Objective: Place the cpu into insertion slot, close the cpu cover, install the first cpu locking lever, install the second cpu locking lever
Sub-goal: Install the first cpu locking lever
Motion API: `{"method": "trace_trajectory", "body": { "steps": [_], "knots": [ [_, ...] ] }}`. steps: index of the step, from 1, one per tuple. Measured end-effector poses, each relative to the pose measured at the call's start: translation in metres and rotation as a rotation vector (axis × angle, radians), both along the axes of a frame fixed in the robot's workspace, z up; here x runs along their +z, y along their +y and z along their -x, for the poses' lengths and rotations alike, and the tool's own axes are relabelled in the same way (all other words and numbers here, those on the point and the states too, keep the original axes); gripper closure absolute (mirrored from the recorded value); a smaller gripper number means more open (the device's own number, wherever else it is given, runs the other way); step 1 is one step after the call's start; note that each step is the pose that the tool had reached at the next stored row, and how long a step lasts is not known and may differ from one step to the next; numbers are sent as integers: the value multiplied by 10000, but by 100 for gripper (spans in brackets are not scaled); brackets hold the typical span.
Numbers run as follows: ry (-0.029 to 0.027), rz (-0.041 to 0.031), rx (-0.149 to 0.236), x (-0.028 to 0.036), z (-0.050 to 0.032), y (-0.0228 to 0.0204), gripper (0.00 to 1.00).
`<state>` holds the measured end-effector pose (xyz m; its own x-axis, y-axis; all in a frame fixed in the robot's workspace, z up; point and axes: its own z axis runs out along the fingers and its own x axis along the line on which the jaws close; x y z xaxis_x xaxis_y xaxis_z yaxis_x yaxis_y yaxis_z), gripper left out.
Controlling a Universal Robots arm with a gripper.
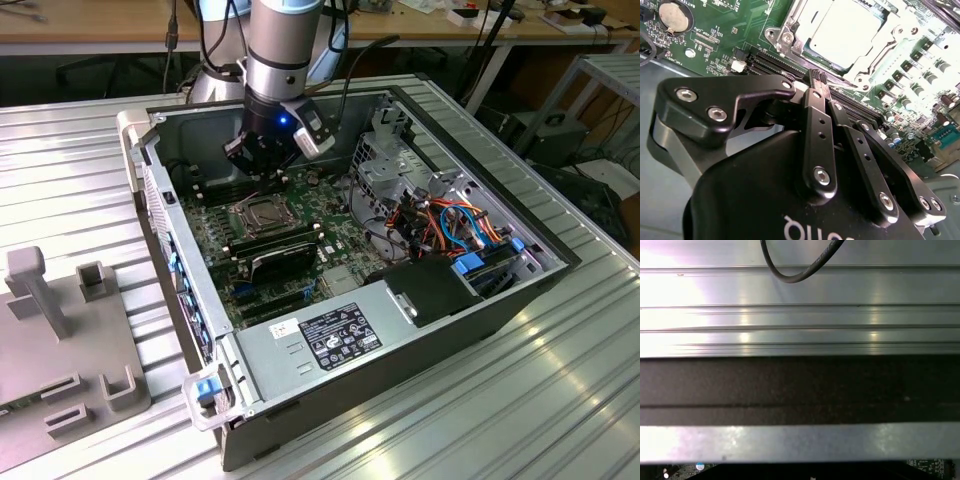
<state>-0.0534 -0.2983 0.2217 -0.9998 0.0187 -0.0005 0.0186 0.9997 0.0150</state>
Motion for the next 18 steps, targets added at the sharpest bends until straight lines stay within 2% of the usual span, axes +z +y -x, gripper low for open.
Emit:
{"method": "trace_trajectory", "body": {
  "steps": [18],
  "knots": [
    [2, -6, 1, -41, -75, 11, 89]
  ]
}}
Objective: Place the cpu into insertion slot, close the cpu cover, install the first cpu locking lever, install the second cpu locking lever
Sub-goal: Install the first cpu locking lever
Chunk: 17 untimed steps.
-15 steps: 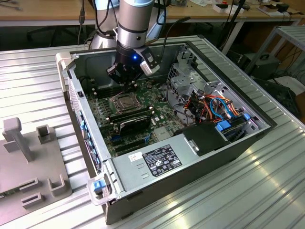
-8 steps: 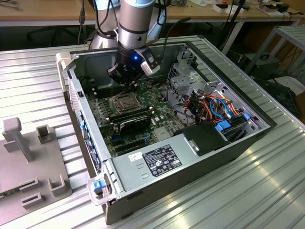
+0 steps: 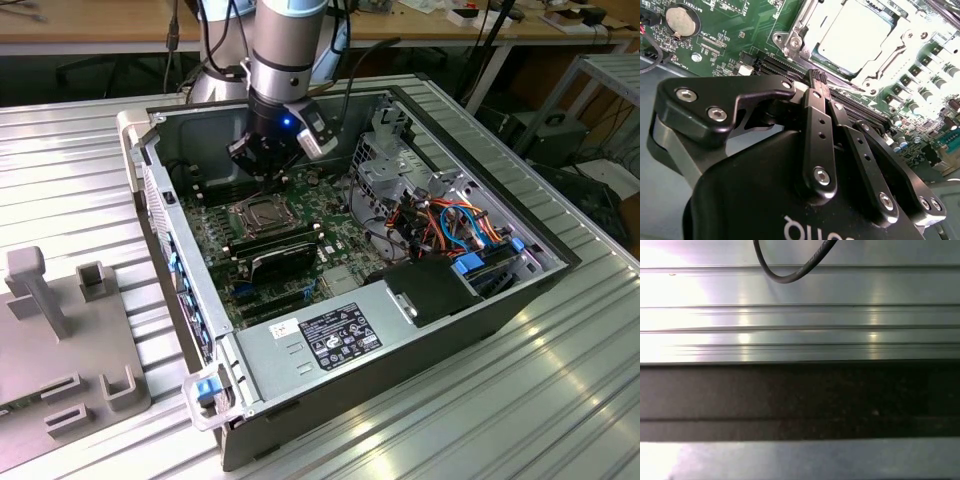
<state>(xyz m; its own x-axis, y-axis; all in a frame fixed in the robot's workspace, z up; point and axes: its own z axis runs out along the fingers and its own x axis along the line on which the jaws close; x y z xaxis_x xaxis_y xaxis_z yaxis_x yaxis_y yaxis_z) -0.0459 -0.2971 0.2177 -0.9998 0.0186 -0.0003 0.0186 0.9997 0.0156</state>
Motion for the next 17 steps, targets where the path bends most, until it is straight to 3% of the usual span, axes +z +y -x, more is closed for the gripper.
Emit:
{"method": "trace_trajectory", "body": {
  "steps": [17],
  "knots": [
    [-1, -1, -1, -64, -23, -10, 89]
  ]
}}
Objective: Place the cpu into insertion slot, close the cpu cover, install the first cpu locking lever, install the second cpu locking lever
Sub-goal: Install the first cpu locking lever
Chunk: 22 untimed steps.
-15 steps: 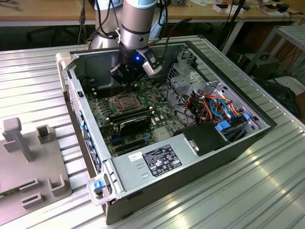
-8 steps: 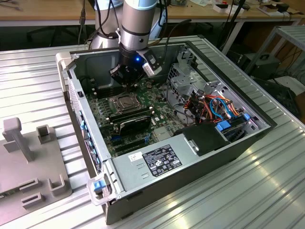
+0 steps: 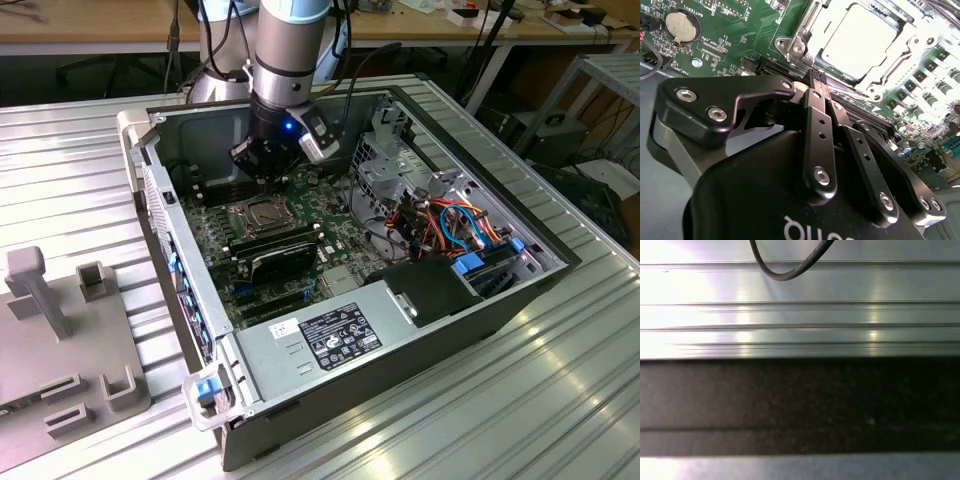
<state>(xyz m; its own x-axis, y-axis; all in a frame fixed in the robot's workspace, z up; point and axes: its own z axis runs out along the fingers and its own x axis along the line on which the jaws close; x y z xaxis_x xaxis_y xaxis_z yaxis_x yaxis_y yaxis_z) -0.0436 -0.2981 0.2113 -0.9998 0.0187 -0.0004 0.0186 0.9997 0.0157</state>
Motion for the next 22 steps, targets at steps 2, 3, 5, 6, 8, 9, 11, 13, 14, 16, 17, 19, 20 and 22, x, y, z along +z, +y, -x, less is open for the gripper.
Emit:
{"method": "trace_trajectory", "body": {
  "steps": [2, 3, 5, 6, 8, 9, 11, 13, 14, 16, 17, 19, 20, 22],
  "knots": [
    [0, 1, 0, -4, -2, -3, 89],
    [0, 0, 0, -6, -2, -4, 89],
    [0, 0, 0, -10, -4, -6, 89],
    [0, 0, 0, -14, -5, -7, 89],
    [-1, 0, -1, -20, -7, -9, 89],
    [0, 0, 0, -23, -8, -10, 89],
    [-1, -1, 0, -32, -9, -11, 89],
    [0, 1, -1, -41, -11, -12, 89],
    [0, 1, 0, -46, -11, -12, 89],
    [0, 1, 0, -54, -13, -12, 89],
    [0, 1, 0, -57, -14, -12, 89],
    [2, 3, 0, -64, -14, -13, 89],
    [3, 4, 0, -67, -15, -13, 89],
    [3, 4, 0, -73, -16, -14, 89]
  ]
}}
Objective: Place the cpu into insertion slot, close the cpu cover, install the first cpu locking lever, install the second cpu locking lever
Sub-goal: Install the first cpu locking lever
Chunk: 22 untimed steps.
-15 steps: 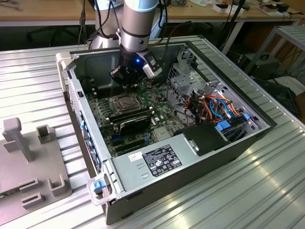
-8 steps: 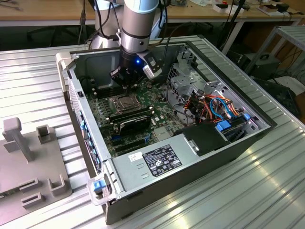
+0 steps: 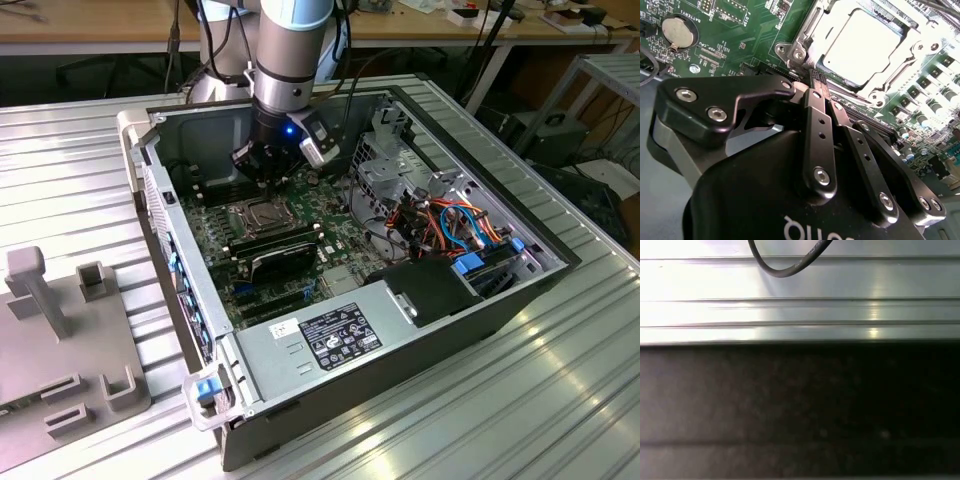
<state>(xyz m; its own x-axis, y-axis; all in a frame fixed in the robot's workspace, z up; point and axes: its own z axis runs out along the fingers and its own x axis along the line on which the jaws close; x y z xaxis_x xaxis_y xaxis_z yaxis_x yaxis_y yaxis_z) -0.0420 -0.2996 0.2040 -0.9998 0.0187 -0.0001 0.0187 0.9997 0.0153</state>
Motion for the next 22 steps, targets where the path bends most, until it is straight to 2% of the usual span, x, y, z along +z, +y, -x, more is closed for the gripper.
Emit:
{"method": "trace_trajectory", "body": {
  "steps": [14, 22],
  "knots": [
    [-4, -4, 1, 28, -1, 1, 89],
    [-5, 24, -1, 27, -1, -6, 89]
  ]
}}
